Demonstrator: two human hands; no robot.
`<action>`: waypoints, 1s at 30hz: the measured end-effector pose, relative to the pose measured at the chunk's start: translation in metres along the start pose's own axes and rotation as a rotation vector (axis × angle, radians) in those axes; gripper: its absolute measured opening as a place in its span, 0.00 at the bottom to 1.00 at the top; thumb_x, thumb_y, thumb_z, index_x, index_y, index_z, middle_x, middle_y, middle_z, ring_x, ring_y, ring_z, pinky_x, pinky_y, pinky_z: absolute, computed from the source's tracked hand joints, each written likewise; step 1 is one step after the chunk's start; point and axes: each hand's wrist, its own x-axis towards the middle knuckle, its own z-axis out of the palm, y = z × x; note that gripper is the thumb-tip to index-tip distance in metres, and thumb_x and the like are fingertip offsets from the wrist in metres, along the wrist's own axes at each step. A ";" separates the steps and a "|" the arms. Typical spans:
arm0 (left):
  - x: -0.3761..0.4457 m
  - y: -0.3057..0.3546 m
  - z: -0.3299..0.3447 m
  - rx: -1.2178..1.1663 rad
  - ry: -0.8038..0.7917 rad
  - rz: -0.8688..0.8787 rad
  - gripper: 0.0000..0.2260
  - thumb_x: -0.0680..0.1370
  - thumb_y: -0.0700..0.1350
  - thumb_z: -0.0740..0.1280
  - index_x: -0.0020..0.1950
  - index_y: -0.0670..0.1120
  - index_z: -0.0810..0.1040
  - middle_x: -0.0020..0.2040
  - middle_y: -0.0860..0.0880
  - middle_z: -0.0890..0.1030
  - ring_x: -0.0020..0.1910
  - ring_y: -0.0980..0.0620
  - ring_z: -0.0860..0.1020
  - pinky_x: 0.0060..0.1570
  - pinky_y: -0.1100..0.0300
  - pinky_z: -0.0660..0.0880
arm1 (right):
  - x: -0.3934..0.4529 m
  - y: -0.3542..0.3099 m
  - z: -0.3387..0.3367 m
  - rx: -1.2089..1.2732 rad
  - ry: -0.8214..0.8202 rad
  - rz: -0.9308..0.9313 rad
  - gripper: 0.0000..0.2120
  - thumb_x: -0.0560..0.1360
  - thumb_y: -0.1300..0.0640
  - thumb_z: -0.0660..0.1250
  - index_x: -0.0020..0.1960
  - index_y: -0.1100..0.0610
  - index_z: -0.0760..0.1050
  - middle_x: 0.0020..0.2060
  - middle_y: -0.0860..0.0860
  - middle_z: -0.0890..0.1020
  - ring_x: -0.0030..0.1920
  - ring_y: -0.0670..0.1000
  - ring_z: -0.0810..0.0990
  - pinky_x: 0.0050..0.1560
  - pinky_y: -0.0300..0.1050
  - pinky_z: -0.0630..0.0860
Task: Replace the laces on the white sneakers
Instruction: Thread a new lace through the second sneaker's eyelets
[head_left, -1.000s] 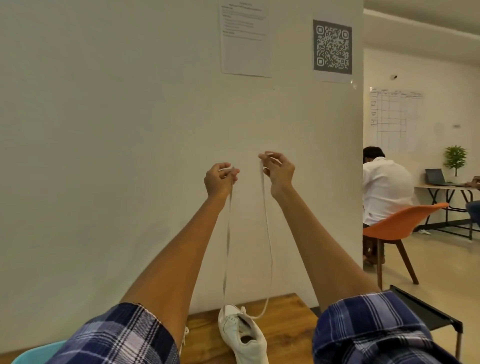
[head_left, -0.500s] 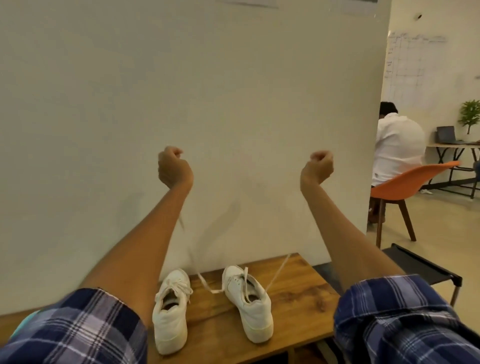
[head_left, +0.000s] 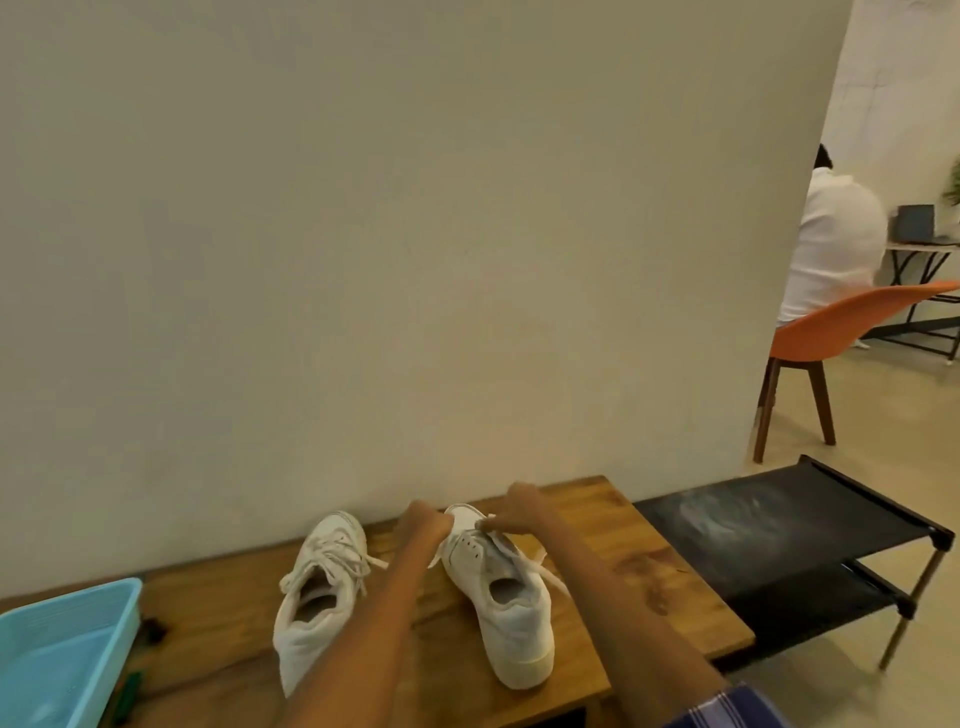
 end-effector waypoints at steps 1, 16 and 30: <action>0.004 -0.006 0.008 -0.014 -0.029 -0.022 0.19 0.77 0.51 0.65 0.60 0.37 0.76 0.57 0.41 0.81 0.54 0.45 0.80 0.49 0.57 0.76 | 0.002 0.002 0.009 0.008 -0.022 -0.002 0.20 0.72 0.43 0.69 0.32 0.57 0.68 0.33 0.52 0.74 0.32 0.48 0.71 0.30 0.35 0.64; 0.017 0.005 0.057 -0.280 0.104 -0.181 0.15 0.81 0.42 0.58 0.62 0.34 0.73 0.61 0.37 0.77 0.60 0.39 0.75 0.54 0.53 0.71 | 0.010 0.007 0.038 0.069 0.256 0.046 0.15 0.75 0.48 0.63 0.46 0.61 0.77 0.41 0.55 0.77 0.44 0.54 0.76 0.42 0.42 0.66; 0.013 -0.006 0.066 -1.005 0.487 -0.459 0.15 0.83 0.41 0.53 0.65 0.34 0.68 0.63 0.35 0.73 0.61 0.38 0.74 0.58 0.51 0.72 | 0.011 0.010 0.065 0.392 0.293 0.134 0.15 0.71 0.47 0.69 0.40 0.59 0.72 0.36 0.52 0.74 0.38 0.51 0.72 0.28 0.39 0.61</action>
